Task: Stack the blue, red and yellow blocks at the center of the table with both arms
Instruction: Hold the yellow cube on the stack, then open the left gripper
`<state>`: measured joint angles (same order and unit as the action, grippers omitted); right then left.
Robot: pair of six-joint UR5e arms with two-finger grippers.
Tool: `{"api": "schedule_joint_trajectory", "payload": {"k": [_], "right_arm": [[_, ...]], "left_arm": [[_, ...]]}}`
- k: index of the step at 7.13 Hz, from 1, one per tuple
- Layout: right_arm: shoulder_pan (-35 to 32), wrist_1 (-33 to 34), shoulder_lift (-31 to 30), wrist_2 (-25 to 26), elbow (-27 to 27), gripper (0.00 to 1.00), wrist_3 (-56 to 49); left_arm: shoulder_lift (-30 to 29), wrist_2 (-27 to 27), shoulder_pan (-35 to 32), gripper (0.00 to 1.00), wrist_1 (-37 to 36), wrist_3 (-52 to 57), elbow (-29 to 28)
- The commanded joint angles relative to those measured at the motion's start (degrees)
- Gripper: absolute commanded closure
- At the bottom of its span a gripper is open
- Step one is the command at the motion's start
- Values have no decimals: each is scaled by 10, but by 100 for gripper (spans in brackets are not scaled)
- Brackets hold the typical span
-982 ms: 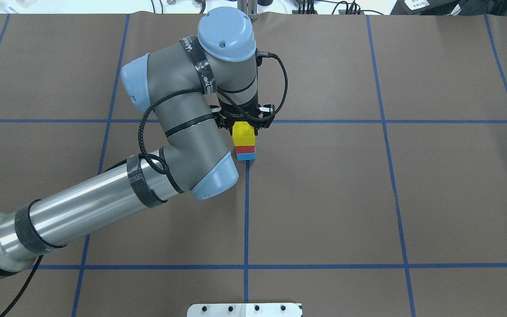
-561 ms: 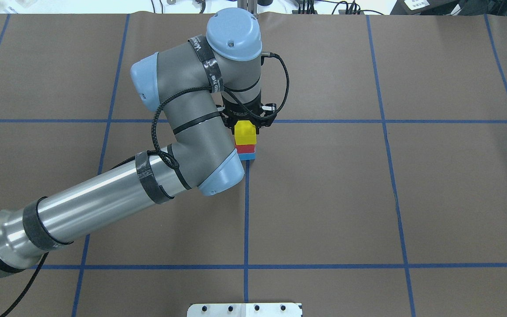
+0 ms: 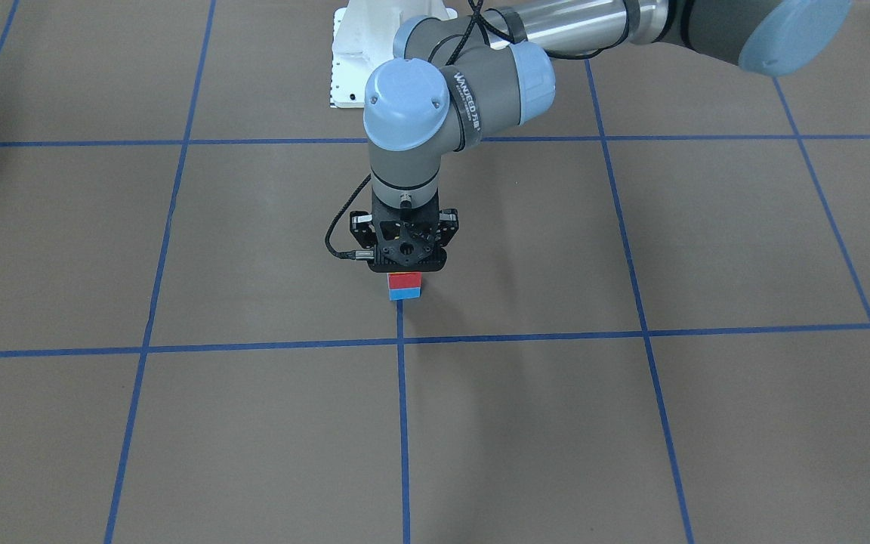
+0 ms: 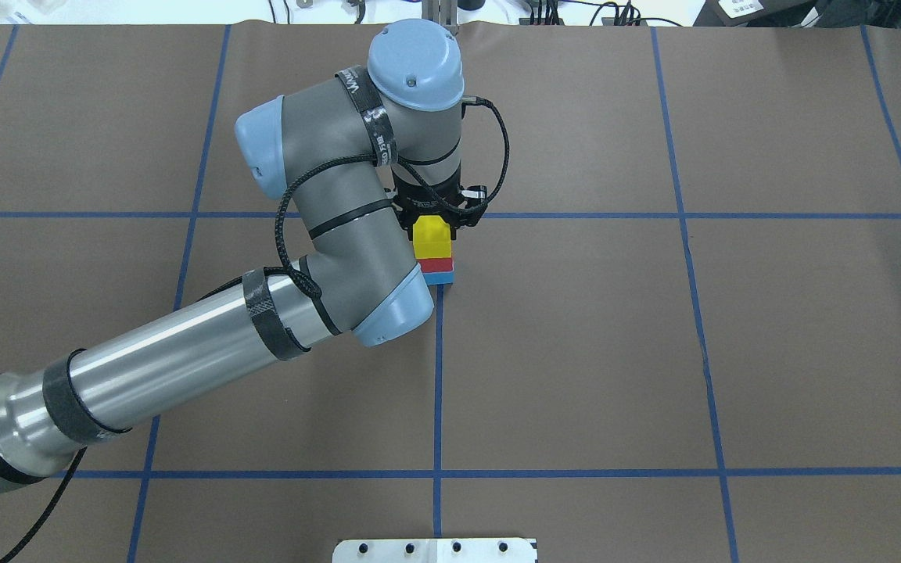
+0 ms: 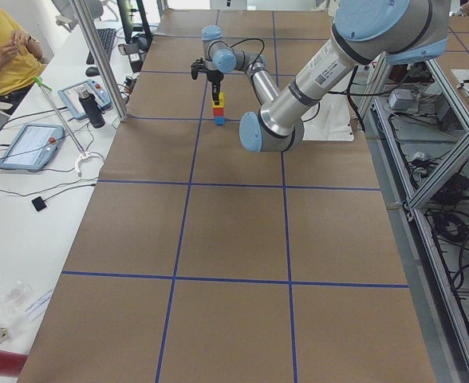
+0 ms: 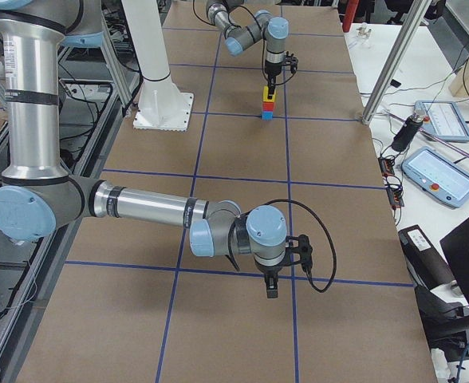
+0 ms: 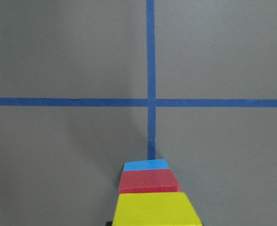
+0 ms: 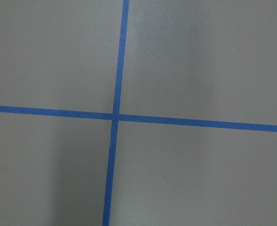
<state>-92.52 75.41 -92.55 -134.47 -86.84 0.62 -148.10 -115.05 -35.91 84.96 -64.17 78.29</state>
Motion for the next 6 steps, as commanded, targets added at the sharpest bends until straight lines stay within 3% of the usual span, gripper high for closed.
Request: {"api": "schedule_joint_trajectory", "payload": {"k": [1,6], "right_arm": [[1,0,0,0,0,0,-1],[0,0,1,0,0,0,-1]], "left_arm": [[0,1,0,53,-1,-1,-1],[-2,2,0,42,-2,-2,0]]}}
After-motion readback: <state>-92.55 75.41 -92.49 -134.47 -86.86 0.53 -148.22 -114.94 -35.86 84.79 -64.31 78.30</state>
